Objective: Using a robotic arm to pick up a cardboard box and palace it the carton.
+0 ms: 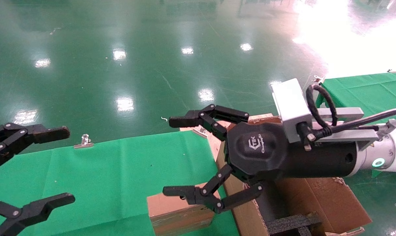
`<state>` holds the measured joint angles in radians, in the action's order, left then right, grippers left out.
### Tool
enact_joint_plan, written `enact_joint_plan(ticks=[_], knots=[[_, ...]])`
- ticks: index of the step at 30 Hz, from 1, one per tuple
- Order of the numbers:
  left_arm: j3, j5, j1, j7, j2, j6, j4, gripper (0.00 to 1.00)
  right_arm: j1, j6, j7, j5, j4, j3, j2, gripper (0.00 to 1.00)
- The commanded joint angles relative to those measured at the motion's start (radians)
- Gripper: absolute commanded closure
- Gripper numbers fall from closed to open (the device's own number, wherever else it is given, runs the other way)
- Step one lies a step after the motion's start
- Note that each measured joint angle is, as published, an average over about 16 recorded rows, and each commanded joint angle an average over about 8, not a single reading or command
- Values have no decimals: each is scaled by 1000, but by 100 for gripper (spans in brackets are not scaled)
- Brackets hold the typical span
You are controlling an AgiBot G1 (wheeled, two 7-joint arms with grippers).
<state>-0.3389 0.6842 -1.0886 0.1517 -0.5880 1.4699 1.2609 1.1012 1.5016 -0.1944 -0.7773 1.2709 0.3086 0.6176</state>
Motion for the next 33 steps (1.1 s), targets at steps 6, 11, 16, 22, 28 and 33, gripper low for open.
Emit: enact_joint_plan(ticks=[6, 11, 16, 22, 28, 33], knots=[[0, 0, 0, 0, 0, 0, 0, 100, 61, 27, -7, -110, -39, 60, 25, 0], [0, 0, 0, 0, 0, 0, 0, 100, 139, 56, -14, -248, -98, 141, 68, 0], [0, 0, 0, 0, 0, 0, 0, 100, 224, 71, -15, -381, -150, 235, 121, 0], [0, 0, 0, 0, 0, 0, 0, 100, 324, 75, -8, -521, -193, 353, 191, 0], [0, 0, 0, 0, 0, 0, 0, 100, 414, 75, -7, -634, -235, 461, 261, 0], [0, 0, 0, 0, 0, 0, 0, 100, 479, 79, -3, -708, -264, 550, 312, 0]])
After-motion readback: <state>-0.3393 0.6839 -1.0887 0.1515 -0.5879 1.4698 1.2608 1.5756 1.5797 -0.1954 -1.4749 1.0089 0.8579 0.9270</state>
